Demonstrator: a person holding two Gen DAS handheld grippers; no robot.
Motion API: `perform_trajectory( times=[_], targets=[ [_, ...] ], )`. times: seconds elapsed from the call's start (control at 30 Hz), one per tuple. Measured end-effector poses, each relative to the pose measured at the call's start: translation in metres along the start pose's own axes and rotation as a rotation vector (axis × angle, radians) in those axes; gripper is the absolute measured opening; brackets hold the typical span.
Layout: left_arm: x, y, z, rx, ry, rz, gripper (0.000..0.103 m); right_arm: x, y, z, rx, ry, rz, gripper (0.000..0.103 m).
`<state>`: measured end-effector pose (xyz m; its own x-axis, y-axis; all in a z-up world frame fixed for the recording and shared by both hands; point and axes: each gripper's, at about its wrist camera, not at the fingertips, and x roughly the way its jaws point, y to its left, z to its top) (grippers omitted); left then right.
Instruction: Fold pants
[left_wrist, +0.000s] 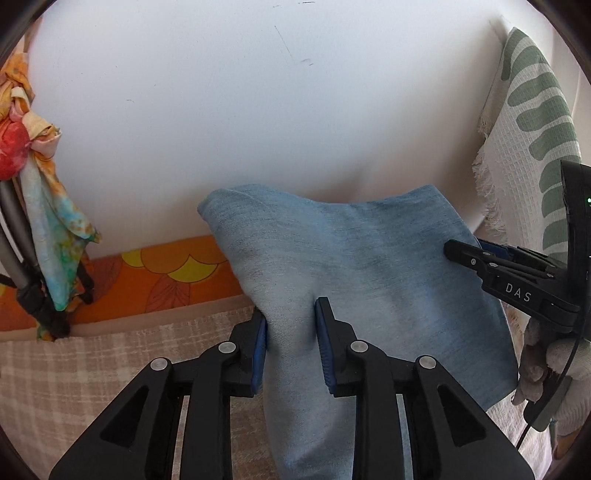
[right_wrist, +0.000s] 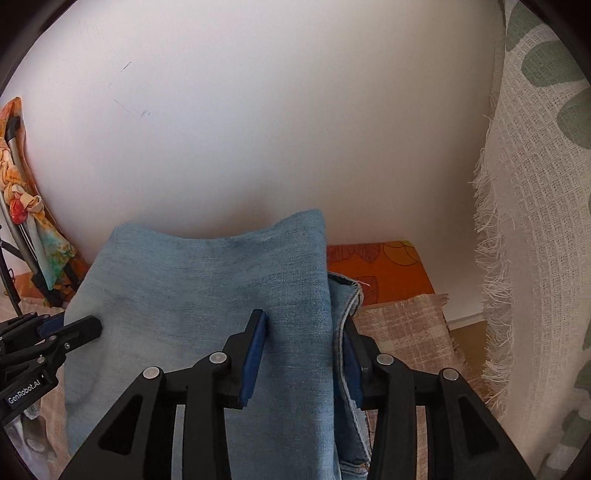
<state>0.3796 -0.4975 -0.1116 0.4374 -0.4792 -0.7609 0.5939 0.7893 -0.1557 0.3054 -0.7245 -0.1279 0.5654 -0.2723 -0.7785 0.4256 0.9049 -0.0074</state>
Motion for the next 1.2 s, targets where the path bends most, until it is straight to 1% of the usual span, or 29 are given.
perform_trajectory(
  times=[0.03, 0.1, 0.13, 0.23, 0.3, 0.33, 0.37, 0.5, 0.57, 0.6, 0.73, 0.8, 0.9, 0.97, 1.07, 1.13, 1.2],
  targets=[
    [-0.002, 0.002, -0.001, 0.0, -0.002, 0.014, 0.026, -0.002, -0.002, -0.001, 0.009, -0.008, -0.006, 0.044],
    [-0.009, 0.009, -0.003, 0.002, -0.014, 0.025, 0.027, -0.009, -0.006, -0.004, 0.027, -0.022, 0.005, 0.054],
    [-0.012, 0.01, -0.003, 0.006, -0.019, 0.03, 0.027, -0.013, -0.007, -0.005, 0.032, -0.027, 0.005, 0.057],
    [-0.024, 0.015, -0.003, 0.006, -0.026, 0.03, 0.027, -0.024, -0.005, -0.008, 0.042, -0.038, 0.012, 0.058],
    [-0.034, 0.017, -0.005, 0.001, -0.032, 0.026, 0.033, -0.034, -0.006, -0.011, 0.052, -0.044, 0.024, 0.062],
    [-0.039, 0.018, -0.006, 0.0, -0.036, 0.024, 0.04, -0.039, -0.006, -0.012, 0.055, -0.047, 0.029, 0.063],
    [-0.045, 0.019, -0.007, 0.0, -0.041, 0.022, 0.042, -0.046, -0.006, -0.014, 0.056, -0.051, 0.034, 0.066],
    [-0.06, 0.004, -0.009, 0.017, -0.047, 0.019, 0.044, -0.07, -0.002, -0.019, 0.053, -0.067, 0.04, 0.073],
    [-0.072, 0.003, -0.013, 0.015, -0.052, 0.019, 0.053, -0.083, 0.0, -0.023, 0.049, -0.077, 0.037, 0.081],
    [-0.079, 0.003, -0.015, 0.012, -0.057, 0.017, 0.054, -0.088, 0.001, -0.024, 0.05, -0.079, 0.041, 0.083],
    [-0.105, -0.001, -0.023, 0.013, -0.071, 0.013, 0.054, -0.119, 0.005, -0.035, 0.059, -0.092, 0.063, 0.085],
    [-0.118, -0.003, -0.028, 0.009, -0.079, 0.012, 0.054, -0.132, 0.004, -0.042, 0.065, -0.102, 0.074, 0.089],
    [-0.139, -0.005, -0.035, -0.005, -0.092, 0.0, 0.059, -0.153, 0.008, -0.054, 0.063, -0.116, 0.084, 0.092],
    [-0.151, -0.008, -0.042, -0.003, -0.099, -0.004, 0.06, -0.166, 0.009, -0.062, 0.059, -0.126, 0.086, 0.094],
    [-0.171, -0.014, -0.052, 0.012, -0.108, 0.008, 0.061, -0.189, 0.011, -0.072, 0.056, -0.14, 0.09, 0.098],
    [-0.183, -0.019, -0.058, 0.02, -0.114, 0.013, 0.065, -0.203, 0.011, -0.08, 0.066, -0.15, 0.099, 0.099],
    [-0.198, -0.022, -0.065, 0.026, -0.122, 0.016, 0.066, -0.218, 0.012, -0.087, 0.072, -0.158, 0.111, 0.101]
  ],
)
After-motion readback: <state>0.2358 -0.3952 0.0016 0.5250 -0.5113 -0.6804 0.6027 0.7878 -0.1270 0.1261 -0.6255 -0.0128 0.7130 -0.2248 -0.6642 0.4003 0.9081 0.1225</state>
